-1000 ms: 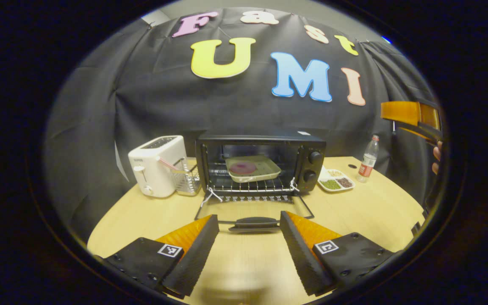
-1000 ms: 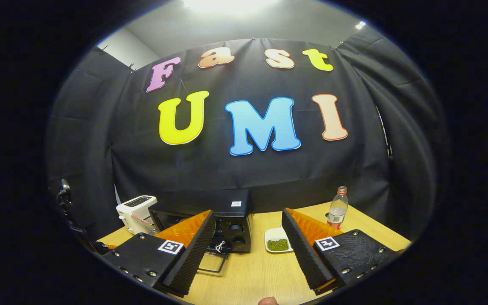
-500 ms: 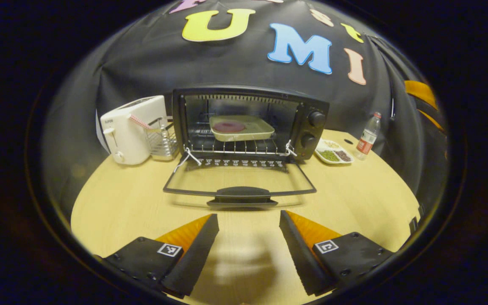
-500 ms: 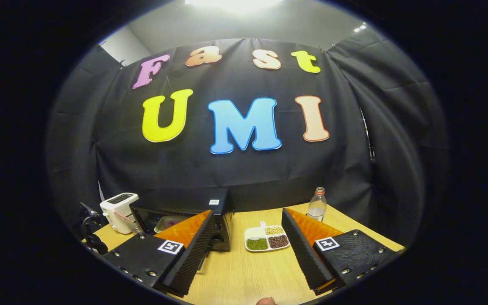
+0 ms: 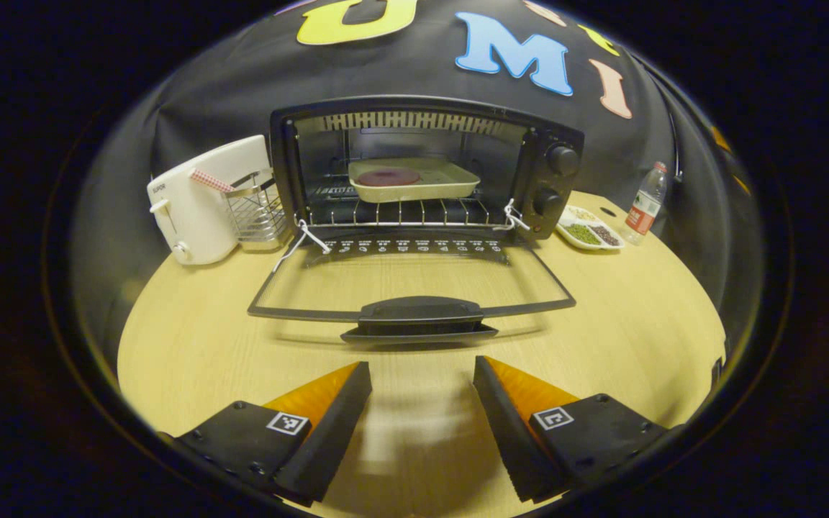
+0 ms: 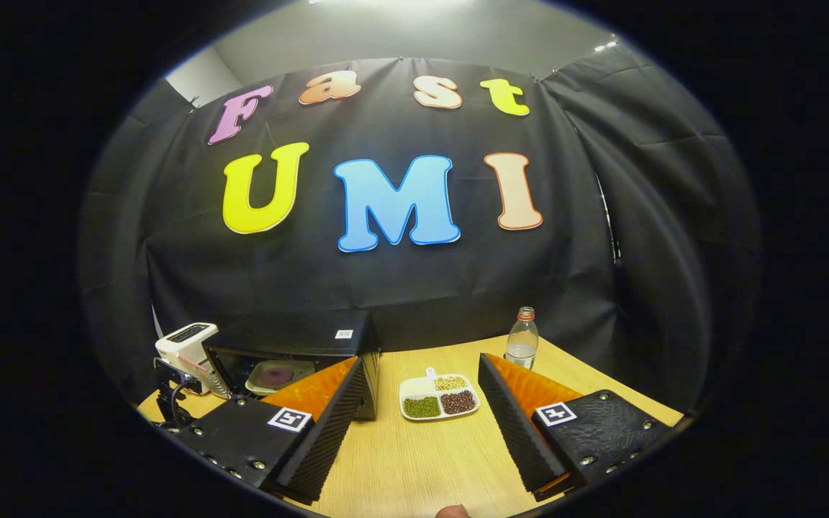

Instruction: Open the electric oven with the left hand, put the food in, and close the electric oven.

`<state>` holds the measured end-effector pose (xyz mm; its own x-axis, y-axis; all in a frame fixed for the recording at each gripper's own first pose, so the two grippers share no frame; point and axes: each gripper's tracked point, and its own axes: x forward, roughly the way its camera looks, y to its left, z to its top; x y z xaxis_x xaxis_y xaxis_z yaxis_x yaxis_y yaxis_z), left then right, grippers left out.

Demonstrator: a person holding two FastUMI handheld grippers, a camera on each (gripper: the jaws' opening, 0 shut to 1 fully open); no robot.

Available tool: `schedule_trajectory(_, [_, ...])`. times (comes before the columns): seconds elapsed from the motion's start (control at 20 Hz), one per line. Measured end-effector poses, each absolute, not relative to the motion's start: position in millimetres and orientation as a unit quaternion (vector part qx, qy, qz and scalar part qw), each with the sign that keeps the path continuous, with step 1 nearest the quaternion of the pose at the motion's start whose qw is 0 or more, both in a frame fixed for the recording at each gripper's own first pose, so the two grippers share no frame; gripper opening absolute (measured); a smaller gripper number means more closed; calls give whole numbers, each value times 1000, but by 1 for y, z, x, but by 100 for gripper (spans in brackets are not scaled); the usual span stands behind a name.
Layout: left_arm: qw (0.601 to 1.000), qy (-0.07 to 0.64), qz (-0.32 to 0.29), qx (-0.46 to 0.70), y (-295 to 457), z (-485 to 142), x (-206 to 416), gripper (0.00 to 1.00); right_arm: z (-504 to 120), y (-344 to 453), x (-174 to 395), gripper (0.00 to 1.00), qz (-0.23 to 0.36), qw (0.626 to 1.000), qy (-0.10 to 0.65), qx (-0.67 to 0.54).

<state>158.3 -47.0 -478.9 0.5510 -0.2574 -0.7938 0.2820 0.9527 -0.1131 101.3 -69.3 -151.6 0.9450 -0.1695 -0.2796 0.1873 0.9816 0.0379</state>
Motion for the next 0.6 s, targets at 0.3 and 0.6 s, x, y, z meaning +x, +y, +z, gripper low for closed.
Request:
schedule_trajectory(0.3, [885, 439, -149, 36, -48, -487, 173, 98, -150, -60, 104, 97, -82, 986, 142, 26])
schedule_trajectory(0.6, [895, 425, -132, 42, -46, -486, 179, 100, -147, -52, 102, 97, -72, 987, 140, 16])
